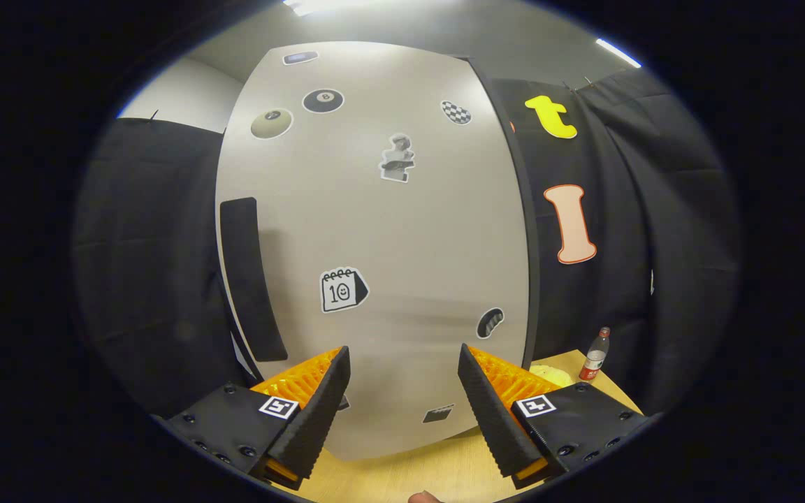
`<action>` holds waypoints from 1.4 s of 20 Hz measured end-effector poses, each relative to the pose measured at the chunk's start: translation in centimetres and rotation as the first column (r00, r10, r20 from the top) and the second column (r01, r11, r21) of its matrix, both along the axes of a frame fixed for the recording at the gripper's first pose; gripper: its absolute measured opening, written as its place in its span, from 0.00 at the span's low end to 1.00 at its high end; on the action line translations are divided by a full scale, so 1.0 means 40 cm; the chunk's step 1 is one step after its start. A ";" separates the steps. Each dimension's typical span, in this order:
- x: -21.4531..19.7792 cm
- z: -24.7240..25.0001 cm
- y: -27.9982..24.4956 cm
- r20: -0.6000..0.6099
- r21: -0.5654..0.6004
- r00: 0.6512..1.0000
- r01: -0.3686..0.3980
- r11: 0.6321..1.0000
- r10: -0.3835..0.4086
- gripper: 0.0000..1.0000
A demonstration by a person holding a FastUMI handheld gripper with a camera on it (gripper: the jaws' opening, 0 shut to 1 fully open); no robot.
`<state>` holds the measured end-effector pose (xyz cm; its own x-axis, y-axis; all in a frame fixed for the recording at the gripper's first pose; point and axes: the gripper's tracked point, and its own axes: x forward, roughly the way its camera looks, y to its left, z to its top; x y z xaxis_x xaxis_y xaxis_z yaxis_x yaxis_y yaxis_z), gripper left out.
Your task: Open the shoe cabinet door, grab the shoes and put them into the shoe cabinet, then close the shoe cabinet door.
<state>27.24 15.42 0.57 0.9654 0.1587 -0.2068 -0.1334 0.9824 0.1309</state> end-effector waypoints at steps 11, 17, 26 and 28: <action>-0.230 0.033 -0.193 0.054 -0.044 0.998 0.020 0.999 -0.018 0.97; -0.288 0.030 -0.229 0.058 -0.052 0.998 0.030 0.998 -0.027 0.97; -0.309 0.034 -0.257 0.066 -0.045 0.997 0.051 0.998 -0.048 0.97; -0.311 0.035 -0.250 0.068 -0.036 0.997 0.041 0.999 -0.038 0.97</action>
